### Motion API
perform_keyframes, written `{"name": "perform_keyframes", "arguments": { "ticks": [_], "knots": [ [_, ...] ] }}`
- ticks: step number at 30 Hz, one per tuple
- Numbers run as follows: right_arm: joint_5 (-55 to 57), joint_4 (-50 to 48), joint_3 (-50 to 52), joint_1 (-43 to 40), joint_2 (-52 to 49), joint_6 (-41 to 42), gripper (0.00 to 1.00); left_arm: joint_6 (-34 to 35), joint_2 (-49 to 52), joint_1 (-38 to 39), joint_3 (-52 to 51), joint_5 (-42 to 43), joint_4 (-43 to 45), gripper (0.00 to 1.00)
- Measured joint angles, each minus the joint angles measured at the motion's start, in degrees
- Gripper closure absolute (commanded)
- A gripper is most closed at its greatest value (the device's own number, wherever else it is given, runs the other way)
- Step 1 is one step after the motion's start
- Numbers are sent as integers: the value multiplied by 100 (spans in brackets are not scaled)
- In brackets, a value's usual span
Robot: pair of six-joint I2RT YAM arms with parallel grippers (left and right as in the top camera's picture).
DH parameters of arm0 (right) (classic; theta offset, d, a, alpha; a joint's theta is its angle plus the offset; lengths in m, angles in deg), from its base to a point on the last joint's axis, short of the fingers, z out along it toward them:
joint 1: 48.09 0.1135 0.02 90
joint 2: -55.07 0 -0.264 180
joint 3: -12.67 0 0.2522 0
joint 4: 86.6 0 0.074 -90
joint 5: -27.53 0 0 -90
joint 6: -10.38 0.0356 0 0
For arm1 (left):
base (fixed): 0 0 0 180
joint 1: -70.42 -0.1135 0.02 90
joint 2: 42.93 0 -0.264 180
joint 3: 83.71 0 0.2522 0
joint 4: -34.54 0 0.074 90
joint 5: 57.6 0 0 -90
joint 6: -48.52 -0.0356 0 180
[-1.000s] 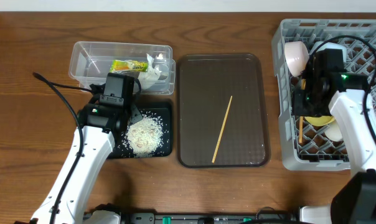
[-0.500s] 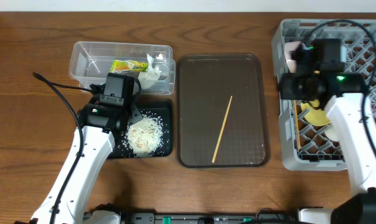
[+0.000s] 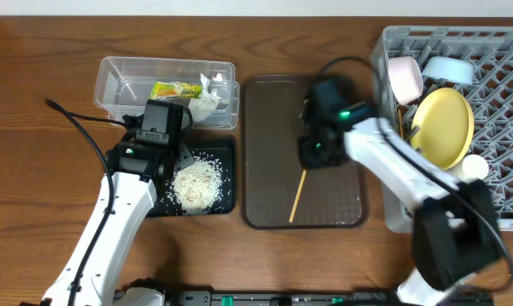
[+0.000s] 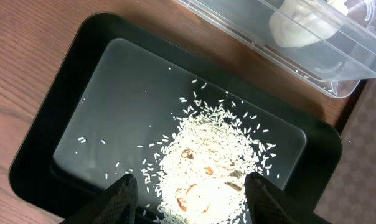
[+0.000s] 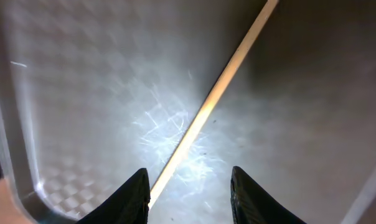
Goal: Sort waste into correct bins and load items into the dishwasher rack
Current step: 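Reach the right gripper back and grasp the second chopstick, then carry the second chopstick with the right gripper into the dish rack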
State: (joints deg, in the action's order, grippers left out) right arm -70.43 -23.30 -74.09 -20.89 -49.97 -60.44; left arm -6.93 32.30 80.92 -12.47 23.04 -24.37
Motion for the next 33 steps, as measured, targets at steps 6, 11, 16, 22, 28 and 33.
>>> {"name": "perform_keyframes", "arguments": {
  "ticks": [6,11,16,22,28,33],
  "knots": [
    [57,-57,22,247,-785,610,73,0,0,0,0,0,0,42],
    [210,-68,0,256,-800,907,99,-2,0,0,0,0,-2,42],
    [455,50,-31,59,-734,968,99,-2,0,0,0,0,-2,42],
    [632,315,-431,-739,-98,404,99,-2,0,0,0,0,-4,42],
    [704,608,-831,-1650,1097,-398,99,-2,0,0,0,0,-2,42],
    [752,1104,-846,-2310,1292,-988,99,-2,0,0,0,0,0,42]
  ]
}}
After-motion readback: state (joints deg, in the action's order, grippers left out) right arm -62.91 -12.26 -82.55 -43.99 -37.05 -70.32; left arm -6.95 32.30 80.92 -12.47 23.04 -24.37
